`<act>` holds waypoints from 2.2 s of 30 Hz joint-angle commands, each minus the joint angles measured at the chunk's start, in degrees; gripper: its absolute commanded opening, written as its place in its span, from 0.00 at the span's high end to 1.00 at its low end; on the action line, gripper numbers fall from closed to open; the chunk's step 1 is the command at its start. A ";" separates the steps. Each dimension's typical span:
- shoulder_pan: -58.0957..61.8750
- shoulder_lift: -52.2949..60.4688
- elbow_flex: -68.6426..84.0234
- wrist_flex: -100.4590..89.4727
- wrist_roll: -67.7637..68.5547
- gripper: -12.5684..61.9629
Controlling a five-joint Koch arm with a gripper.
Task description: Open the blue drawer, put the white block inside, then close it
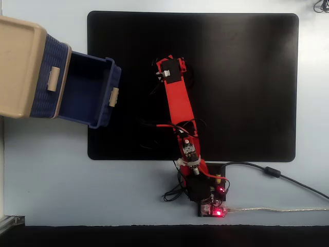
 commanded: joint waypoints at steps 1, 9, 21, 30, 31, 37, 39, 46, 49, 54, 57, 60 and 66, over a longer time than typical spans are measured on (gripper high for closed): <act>0.18 8.17 -5.01 4.39 -1.49 0.94; -17.05 19.95 -18.19 8.09 2.46 0.94; -32.87 9.58 -25.84 -1.32 17.58 0.94; -31.64 5.98 -26.54 -3.87 20.65 0.37; -31.55 8.35 -26.63 -3.34 20.74 0.37; -29.53 22.59 -25.66 14.50 11.43 0.38; -27.25 25.22 -24.43 21.97 -1.67 0.38; -21.71 25.58 -5.71 23.38 -26.72 0.38; -21.62 22.94 -0.88 20.04 -26.28 0.38; -23.73 15.47 -1.05 12.74 -22.76 0.38; -26.37 14.15 -1.05 8.09 -19.51 0.38; -28.13 14.15 -1.05 3.52 -18.28 0.38; -33.49 10.11 -1.76 -6.15 -13.62 0.38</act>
